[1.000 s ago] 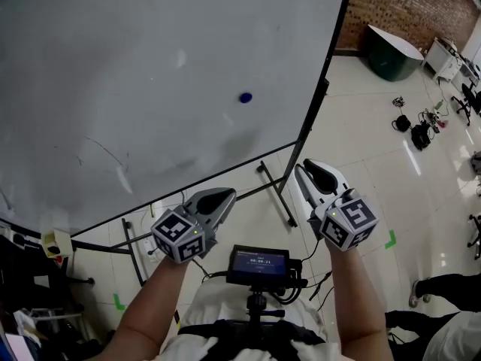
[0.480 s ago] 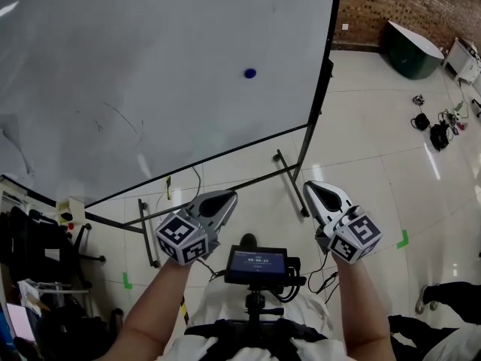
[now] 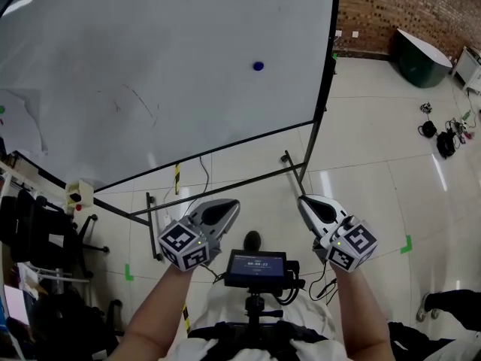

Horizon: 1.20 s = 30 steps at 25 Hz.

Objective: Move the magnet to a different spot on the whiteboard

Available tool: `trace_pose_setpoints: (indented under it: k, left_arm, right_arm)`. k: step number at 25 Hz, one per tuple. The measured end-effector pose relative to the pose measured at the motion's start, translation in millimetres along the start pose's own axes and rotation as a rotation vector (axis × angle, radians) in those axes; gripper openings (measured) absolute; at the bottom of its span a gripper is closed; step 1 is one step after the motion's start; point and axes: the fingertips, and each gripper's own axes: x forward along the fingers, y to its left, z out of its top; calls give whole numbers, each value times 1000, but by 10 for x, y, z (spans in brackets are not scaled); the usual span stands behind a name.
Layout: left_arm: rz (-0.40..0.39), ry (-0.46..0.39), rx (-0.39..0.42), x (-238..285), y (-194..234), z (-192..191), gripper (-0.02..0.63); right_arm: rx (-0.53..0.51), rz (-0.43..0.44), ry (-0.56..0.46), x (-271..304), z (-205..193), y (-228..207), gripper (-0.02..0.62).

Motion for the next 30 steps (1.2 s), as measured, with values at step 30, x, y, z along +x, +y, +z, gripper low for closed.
trace_pose_setpoints:
  k: [30]
  left_arm:
    - [1,-20,-38,100,-550,-329,8]
  right_arm:
    - [-14,50,19,-638,-167,145,29]
